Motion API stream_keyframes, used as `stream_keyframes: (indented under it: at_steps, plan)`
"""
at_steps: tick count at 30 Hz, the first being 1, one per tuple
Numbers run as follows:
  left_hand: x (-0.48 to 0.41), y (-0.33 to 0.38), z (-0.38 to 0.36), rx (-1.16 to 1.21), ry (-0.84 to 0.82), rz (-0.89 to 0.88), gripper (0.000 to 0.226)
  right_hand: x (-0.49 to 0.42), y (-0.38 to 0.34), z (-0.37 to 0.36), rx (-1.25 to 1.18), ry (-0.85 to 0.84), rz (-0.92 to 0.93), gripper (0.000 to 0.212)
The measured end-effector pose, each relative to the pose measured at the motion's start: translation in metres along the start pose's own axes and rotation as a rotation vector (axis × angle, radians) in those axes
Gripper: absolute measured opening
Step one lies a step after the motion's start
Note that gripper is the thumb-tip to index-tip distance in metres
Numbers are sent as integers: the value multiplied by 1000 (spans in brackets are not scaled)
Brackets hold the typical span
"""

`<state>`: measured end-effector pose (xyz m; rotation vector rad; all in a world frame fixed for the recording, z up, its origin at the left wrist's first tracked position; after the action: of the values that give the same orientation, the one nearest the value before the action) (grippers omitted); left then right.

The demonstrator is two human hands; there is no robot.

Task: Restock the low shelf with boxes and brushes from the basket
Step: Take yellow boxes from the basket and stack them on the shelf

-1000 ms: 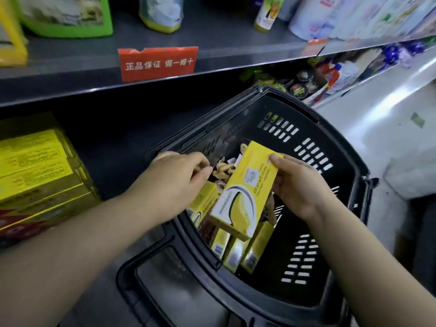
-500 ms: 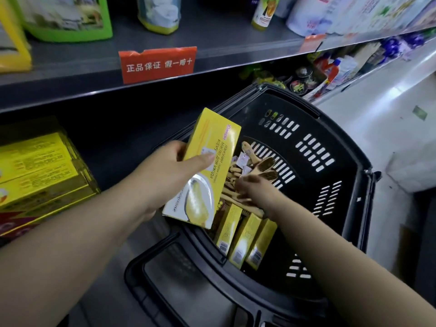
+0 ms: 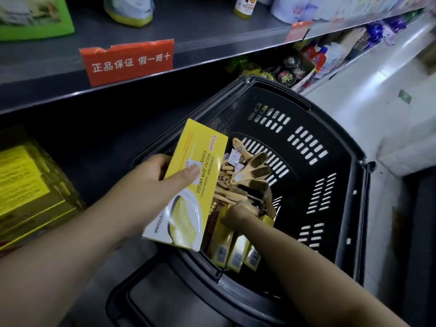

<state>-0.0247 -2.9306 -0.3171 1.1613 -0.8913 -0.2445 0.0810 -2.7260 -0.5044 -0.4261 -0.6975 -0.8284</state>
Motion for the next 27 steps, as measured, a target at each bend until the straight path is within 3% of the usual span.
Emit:
stream_keyframes:
  at_steps: [6, 13, 17, 21, 27]
  plan:
    - [0, 2, 0, 10, 16, 0, 43, 27, -7, 54, -599, 49, 138, 61]
    - [1, 0, 2, 41, 68, 6, 42, 105, -40, 118, -1096, 166, 482, 31]
    - [2, -3, 7, 107, 103, 21, 37, 147, -45, 125, -1356, 181, 548, 28]
    - [10, -8, 8, 150, 102, 22, 24, 164, -49, 117, -1420, 185, 492, 28]
    - [29, -24, 12, 184, 110, 67, 27, 191, -93, 101, -1367, -15, 667, 33]
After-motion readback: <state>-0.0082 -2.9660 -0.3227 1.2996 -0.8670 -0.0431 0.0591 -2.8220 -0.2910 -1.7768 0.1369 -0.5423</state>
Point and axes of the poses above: each hand's wrist, its own x-axis away from the middle knuckle, its own z-axis out of the back of the hand, y = z × x, the point moved 8 cm from there along -x, towards the middle knuckle, and after that the axes turned 6 degrees about z, right-handed, at the moved point
